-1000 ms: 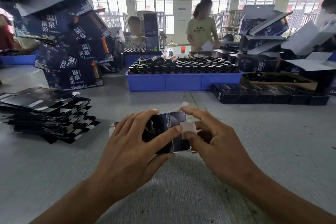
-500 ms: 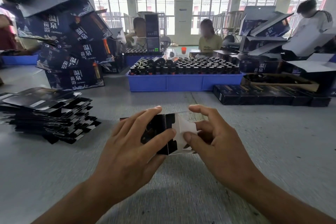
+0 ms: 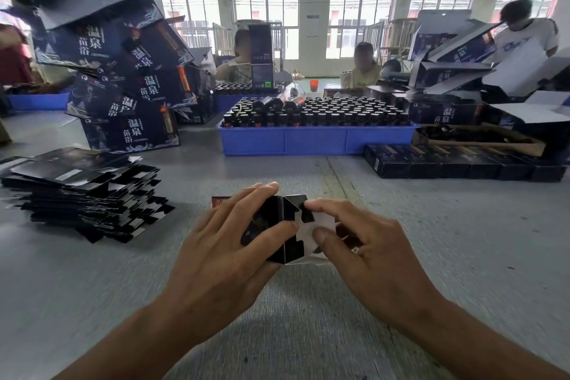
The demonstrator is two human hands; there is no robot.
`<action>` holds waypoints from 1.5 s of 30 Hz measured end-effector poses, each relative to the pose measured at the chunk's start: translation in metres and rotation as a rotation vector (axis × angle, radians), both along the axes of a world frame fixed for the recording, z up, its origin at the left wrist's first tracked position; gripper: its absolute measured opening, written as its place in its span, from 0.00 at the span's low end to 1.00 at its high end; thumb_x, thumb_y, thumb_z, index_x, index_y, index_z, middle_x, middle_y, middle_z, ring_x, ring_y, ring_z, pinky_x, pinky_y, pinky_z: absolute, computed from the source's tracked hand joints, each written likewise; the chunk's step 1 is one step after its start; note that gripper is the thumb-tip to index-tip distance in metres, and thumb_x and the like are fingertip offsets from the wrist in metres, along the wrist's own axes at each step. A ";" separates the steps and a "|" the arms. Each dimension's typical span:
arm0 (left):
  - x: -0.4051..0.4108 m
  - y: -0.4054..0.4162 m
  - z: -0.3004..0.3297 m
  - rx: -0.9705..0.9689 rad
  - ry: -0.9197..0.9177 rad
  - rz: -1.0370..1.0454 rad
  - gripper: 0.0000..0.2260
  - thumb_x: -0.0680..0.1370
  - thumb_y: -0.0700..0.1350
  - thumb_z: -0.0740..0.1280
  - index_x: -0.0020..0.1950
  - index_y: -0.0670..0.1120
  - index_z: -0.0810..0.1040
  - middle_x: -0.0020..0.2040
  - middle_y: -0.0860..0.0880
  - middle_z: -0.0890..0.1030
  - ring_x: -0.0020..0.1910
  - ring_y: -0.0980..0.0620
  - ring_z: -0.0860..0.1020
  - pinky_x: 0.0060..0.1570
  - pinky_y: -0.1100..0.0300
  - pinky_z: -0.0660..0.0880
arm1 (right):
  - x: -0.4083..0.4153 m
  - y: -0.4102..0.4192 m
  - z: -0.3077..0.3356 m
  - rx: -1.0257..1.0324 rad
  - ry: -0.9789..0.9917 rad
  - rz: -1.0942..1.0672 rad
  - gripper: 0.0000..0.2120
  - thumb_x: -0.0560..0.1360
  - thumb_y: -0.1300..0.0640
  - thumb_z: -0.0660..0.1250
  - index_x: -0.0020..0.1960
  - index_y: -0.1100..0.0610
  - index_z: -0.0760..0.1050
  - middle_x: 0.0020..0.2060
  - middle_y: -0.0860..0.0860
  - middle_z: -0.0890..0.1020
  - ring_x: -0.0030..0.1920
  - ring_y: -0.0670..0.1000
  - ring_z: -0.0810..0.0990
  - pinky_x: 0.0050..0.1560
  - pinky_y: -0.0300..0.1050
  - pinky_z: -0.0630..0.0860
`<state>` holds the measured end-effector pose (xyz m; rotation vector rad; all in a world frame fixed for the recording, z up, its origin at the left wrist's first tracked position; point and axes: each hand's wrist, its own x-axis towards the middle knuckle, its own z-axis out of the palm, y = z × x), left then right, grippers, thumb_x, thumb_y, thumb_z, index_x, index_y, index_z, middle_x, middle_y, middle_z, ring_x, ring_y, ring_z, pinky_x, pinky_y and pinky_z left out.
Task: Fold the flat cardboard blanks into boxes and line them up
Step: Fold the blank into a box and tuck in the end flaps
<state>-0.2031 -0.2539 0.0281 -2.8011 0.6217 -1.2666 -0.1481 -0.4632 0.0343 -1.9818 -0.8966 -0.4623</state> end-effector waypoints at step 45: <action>0.001 0.003 -0.001 0.042 -0.024 0.028 0.26 0.71 0.51 0.72 0.68 0.53 0.73 0.70 0.40 0.69 0.67 0.40 0.71 0.53 0.47 0.77 | 0.000 0.000 0.005 0.186 0.292 0.143 0.16 0.78 0.53 0.69 0.60 0.35 0.75 0.49 0.40 0.85 0.47 0.44 0.85 0.45 0.38 0.81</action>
